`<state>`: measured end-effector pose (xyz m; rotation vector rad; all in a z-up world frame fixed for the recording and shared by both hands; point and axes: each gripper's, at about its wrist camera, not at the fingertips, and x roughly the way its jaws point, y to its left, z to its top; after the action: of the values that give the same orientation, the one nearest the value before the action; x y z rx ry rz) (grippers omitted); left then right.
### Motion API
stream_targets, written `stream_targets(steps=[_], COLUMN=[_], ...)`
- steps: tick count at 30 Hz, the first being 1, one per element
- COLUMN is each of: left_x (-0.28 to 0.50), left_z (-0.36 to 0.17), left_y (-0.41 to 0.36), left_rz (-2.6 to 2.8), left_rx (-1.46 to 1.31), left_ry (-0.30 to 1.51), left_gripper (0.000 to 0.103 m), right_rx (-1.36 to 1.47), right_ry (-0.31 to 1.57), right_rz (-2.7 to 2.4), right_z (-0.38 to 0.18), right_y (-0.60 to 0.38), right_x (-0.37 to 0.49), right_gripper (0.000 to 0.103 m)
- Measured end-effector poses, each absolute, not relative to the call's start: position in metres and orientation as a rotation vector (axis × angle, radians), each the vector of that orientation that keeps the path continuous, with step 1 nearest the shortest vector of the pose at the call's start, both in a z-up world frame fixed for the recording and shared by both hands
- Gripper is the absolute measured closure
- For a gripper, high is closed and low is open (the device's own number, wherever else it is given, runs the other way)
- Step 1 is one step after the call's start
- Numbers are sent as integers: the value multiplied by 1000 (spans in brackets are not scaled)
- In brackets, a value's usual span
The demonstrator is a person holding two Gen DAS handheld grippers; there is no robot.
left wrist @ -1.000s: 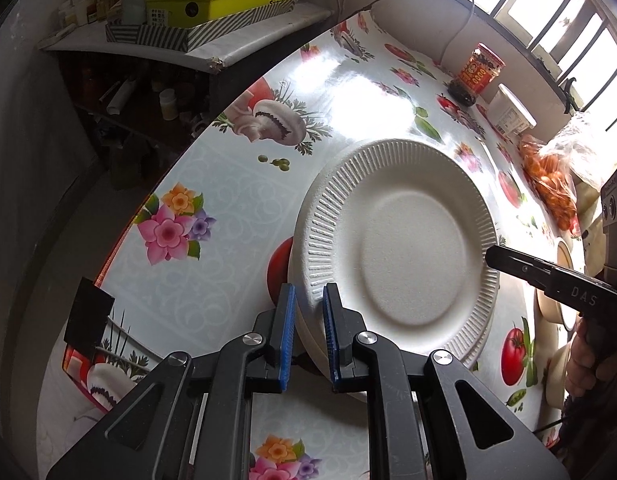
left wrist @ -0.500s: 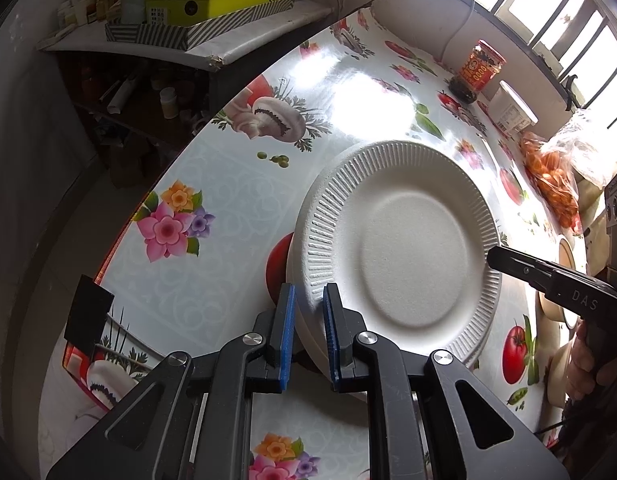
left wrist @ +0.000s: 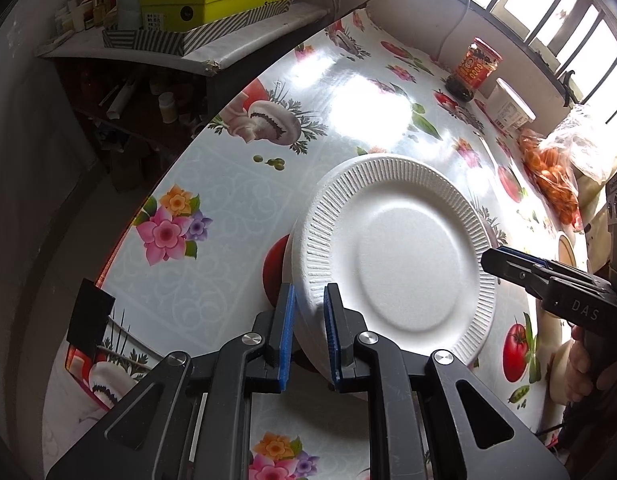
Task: Organize plates and bowls
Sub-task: 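Open right gripper to release its plate while left gripper opens on its plate, then move both grippers away from the plates toward the beige paper bowls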
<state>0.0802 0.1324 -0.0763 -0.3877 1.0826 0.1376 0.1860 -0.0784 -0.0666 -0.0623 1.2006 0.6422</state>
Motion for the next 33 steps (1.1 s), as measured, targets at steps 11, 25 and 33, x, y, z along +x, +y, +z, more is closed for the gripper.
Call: stream_targets(steps=[11,25,33], left_x=[78,66,59], left_z=[-70,-49,-39], left_y=[131,102,78], left_rz=[131,84,66], left_rx=[-382,-314,-241], left_ry=[1069,1007,972], left_gripper=[81,81,81], right_rx=[-48,-3,13], right_ry=[1187,1101,1043], right_rz=[625,596,569], right_z=[-62,-41,-29], right_y=[-86,-115,-134], right_x=[180,154,137], right_gripper=[61,55,55])
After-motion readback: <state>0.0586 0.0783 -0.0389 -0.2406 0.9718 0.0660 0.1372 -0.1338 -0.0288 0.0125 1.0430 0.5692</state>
